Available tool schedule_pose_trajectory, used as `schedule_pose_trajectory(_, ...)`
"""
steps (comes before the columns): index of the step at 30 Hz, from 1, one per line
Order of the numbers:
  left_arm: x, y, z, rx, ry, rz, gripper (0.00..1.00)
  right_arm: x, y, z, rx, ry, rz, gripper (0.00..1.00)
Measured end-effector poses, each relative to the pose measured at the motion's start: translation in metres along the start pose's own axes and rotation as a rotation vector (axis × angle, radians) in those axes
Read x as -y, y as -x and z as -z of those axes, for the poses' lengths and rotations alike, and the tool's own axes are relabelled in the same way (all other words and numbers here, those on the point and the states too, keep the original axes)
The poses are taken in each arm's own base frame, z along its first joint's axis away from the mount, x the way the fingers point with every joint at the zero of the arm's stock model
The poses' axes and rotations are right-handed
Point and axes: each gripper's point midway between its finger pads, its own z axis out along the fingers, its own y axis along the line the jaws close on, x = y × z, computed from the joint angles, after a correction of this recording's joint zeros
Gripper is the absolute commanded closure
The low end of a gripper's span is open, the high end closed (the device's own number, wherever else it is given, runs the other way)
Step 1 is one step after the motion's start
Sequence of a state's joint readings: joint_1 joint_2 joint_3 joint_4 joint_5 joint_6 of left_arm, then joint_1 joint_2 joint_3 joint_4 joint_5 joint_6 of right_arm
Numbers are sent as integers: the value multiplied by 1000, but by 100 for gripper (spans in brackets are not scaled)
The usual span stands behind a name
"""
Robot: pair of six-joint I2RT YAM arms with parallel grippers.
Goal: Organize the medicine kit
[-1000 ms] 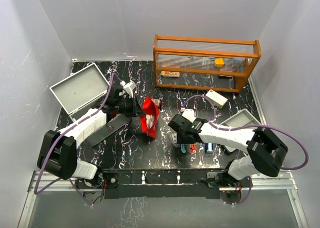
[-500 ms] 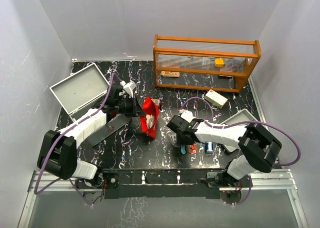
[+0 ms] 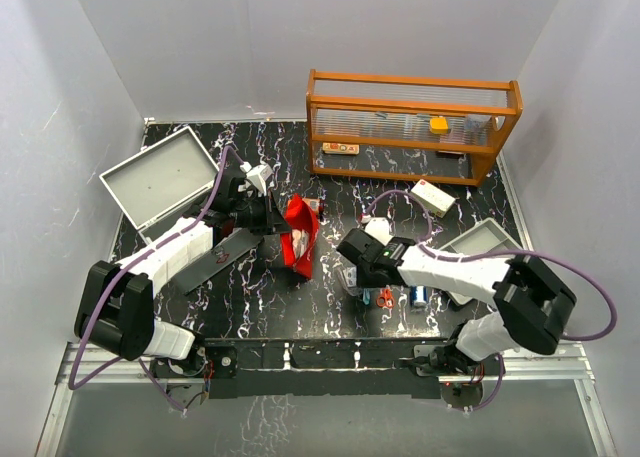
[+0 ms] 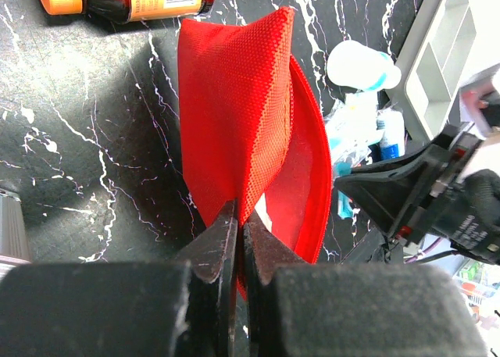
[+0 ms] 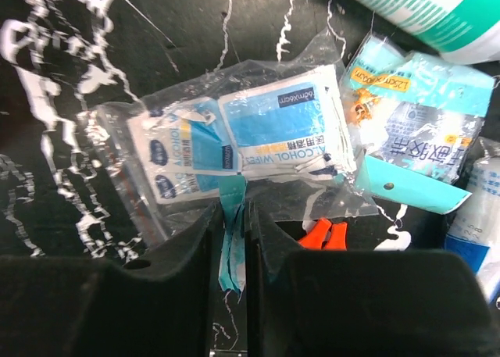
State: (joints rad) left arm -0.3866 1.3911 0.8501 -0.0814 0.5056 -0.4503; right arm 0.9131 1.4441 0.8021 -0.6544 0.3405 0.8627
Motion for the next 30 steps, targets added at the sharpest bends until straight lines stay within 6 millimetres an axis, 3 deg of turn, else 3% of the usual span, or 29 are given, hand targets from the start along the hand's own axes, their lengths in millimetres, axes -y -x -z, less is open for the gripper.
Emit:
schedule_pose_trajectory(9, 1, 1, 0, 4, -3, 1, 100, -29, 48, 44, 161, 171, -84, 84)
schedule_pose_trajectory(16, 1, 1, 0, 4, -3, 4, 100, -85, 117, 91, 340, 384, -155, 84)
schedule_pose_trajectory(19, 1, 1, 0, 7, -4, 3, 100, -108, 143, 103, 397, 441, -156, 83)
schedule_pose_trajectory(24, 1, 0, 0, 10, -8, 6, 100, -134, 165, 98, 437, 462, -115, 83)
schedule_pose_trajectory(30, 2, 0, 0, 11, -10, 7, 100, -146, 166, 71, 429, 419, -37, 81)
